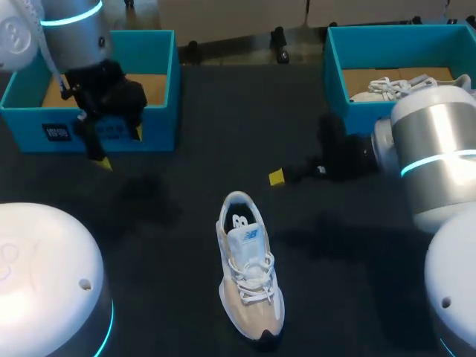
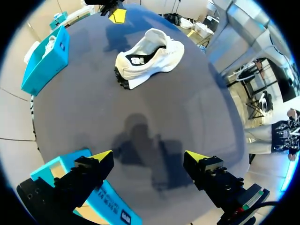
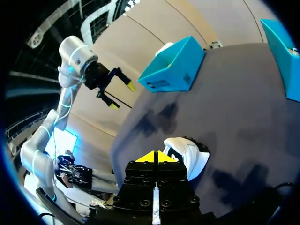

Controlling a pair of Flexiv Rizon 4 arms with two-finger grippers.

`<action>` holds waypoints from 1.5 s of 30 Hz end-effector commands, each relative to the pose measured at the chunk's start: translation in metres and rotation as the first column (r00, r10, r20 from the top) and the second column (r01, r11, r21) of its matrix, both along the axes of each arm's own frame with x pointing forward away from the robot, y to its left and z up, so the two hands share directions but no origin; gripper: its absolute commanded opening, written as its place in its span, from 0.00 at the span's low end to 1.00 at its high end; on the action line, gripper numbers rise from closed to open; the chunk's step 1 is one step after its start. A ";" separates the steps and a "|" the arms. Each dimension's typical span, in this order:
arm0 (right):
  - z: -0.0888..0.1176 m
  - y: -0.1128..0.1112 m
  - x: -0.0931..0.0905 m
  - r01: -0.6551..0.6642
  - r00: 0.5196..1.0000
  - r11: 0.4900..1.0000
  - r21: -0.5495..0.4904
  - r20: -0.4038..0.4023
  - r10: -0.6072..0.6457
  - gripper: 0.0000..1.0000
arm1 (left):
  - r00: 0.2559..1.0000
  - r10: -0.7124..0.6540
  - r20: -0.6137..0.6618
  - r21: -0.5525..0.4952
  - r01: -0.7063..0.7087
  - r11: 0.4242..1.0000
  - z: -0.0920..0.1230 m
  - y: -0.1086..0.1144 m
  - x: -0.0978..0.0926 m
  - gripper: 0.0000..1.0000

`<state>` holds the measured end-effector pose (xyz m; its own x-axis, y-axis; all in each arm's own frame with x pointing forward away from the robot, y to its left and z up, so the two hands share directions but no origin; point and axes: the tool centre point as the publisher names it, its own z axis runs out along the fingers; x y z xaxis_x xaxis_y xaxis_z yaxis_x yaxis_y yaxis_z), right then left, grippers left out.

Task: Take the shoe out of the shoebox, open the shoe tongue, remove and reinsert the insole, then place the shoe into the shoebox

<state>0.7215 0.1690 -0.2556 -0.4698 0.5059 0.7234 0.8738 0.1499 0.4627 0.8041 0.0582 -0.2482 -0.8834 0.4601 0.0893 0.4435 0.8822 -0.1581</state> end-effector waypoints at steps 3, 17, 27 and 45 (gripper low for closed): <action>0.015 -0.024 0.006 -0.278 0.936 0.954 -0.117 -0.255 0.241 0.00 | 1.000 -0.012 -0.019 0.016 0.012 1.000 0.003 0.008 0.010 1.00; 0.022 -0.044 0.013 -0.416 0.862 0.894 -0.163 -0.383 0.331 0.00 | 0.999 -0.035 -0.006 0.037 0.035 0.999 0.007 0.020 0.008 1.00; 0.026 -0.046 0.014 -0.399 0.854 0.847 -0.350 -0.478 0.205 0.00 | 0.989 -0.147 0.025 0.045 0.146 0.988 0.010 0.027 -0.002 1.00; 0.026 -0.016 -0.006 -0.164 0.955 0.819 -0.550 -0.297 -0.008 0.00 | 0.958 -0.287 -0.025 -0.042 0.286 0.957 0.019 0.041 0.037 1.00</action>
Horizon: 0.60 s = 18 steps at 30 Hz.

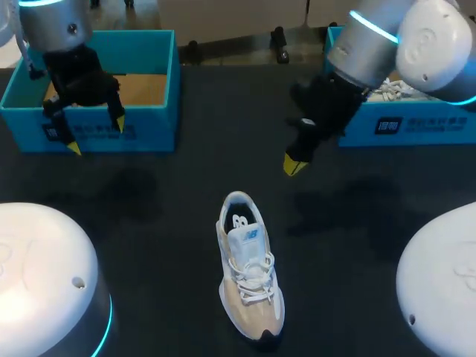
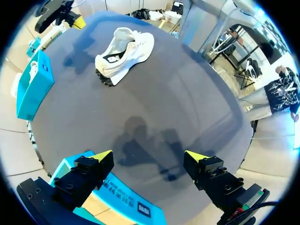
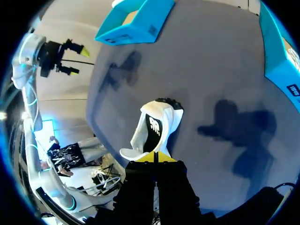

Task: Take the shoe out of the shoebox, open the shoe tongue, remove and reinsert the insole, then place the shoe into the shoebox

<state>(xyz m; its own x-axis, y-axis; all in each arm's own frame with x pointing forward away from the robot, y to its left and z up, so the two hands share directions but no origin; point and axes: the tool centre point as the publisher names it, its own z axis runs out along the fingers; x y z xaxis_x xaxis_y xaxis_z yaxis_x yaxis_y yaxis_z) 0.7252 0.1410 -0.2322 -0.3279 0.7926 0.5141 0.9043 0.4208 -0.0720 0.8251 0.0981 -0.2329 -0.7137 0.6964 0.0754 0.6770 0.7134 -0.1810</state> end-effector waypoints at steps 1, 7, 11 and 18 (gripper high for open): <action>0.003 0.015 -0.011 0.055 0.989 0.997 -0.052 0.143 -0.047 0.00 | 1.000 -0.005 -0.024 -0.006 0.005 1.000 0.004 0.001 0.017 1.00; 0.003 0.015 -0.011 0.055 0.989 0.997 -0.052 0.143 -0.047 0.00 | 1.000 -0.006 0.000 0.001 0.006 1.000 0.007 0.004 0.023 1.00; 0.003 0.015 -0.011 0.055 0.989 0.997 -0.052 0.143 -0.047 0.00 | 1.000 -0.006 0.000 0.001 0.006 1.000 0.007 0.004 0.023 1.00; 0.002 0.031 -0.010 0.080 0.987 0.992 -0.103 0.147 -0.064 0.00 | 1.000 -0.006 0.000 0.001 0.006 1.000 0.007 0.004 0.023 1.00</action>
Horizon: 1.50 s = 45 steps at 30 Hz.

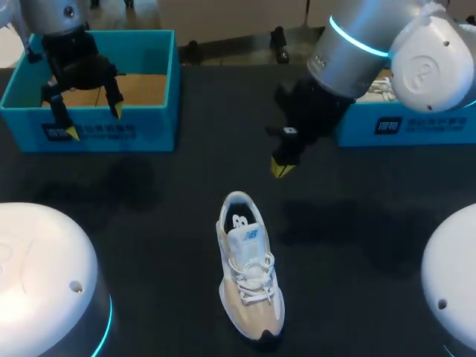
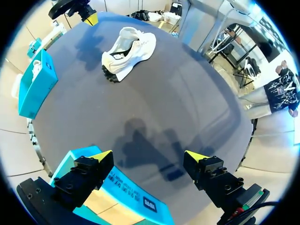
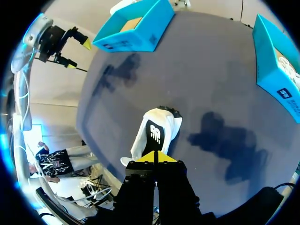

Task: Take the shoe out of the shoebox, open the shoe tongue, remove and reinsert the insole, then place the shoe into the shoebox

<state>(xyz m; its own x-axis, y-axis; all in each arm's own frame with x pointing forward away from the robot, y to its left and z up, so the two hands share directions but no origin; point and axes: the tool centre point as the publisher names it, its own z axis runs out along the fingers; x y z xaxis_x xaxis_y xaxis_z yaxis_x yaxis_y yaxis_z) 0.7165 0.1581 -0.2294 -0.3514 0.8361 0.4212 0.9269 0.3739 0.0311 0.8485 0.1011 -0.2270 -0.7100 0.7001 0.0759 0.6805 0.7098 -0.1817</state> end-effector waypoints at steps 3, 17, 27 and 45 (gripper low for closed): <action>-0.002 0.032 -0.002 0.059 0.998 0.993 -0.104 0.029 -0.056 0.00 | 1.000 -0.001 0.001 0.002 0.001 1.000 0.001 0.001 -0.001 1.00; -0.024 0.095 -0.017 0.217 0.966 0.904 -0.369 0.217 -0.144 0.00 | 1.000 -0.001 0.001 0.002 0.001 1.000 0.001 0.001 -0.001 1.00; -0.024 0.095 -0.017 0.217 0.966 0.904 -0.369 0.217 -0.144 0.00 | 1.000 -0.001 0.001 0.002 0.001 1.000 0.001 0.001 -0.001 1.00; -0.064 0.108 -0.031 0.314 0.943 0.774 -0.551 0.274 -0.187 0.00 | 1.000 -0.001 0.001 0.002 0.001 1.000 0.001 0.001 -0.001 1.00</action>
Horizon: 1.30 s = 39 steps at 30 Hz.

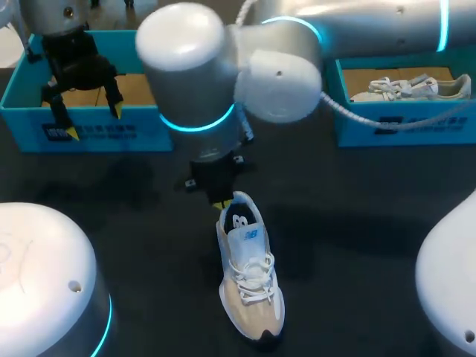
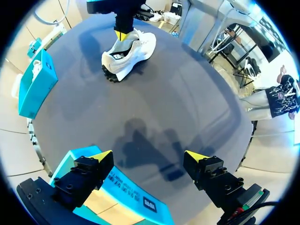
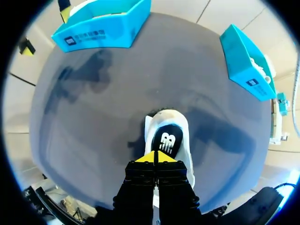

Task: Take the shoe out of the shoebox, open the shoe tongue, remove and reinsert the insole, then place the shoe into the shoebox

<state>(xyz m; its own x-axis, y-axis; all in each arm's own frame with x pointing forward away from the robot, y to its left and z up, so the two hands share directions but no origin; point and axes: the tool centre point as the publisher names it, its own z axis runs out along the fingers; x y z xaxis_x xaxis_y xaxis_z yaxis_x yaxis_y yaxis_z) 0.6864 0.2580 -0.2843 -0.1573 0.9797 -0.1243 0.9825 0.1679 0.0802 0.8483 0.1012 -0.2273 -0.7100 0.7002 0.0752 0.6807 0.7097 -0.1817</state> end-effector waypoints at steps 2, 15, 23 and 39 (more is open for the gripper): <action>-0.016 0.004 -0.003 0.065 0.998 0.992 -0.107 0.033 -0.062 0.00 | 1.000 0.000 0.001 0.002 0.000 1.000 0.001 0.001 -0.001 1.00; -0.024 -0.007 -0.013 0.103 0.993 0.987 -0.120 0.069 -0.095 0.00 | 1.000 0.000 0.001 0.002 0.000 1.000 0.001 0.001 -0.001 1.00; -0.046 -0.011 -0.004 0.088 0.994 0.989 -0.115 0.076 -0.080 0.00 | 1.000 0.000 0.001 0.002 0.000 1.000 0.001 0.001 -0.001 1.00; -0.069 -0.019 -0.002 0.100 0.993 0.973 -0.209 0.080 -0.085 0.00 | 1.000 0.000 0.001 0.002 0.000 1.000 0.001 0.001 -0.001 1.00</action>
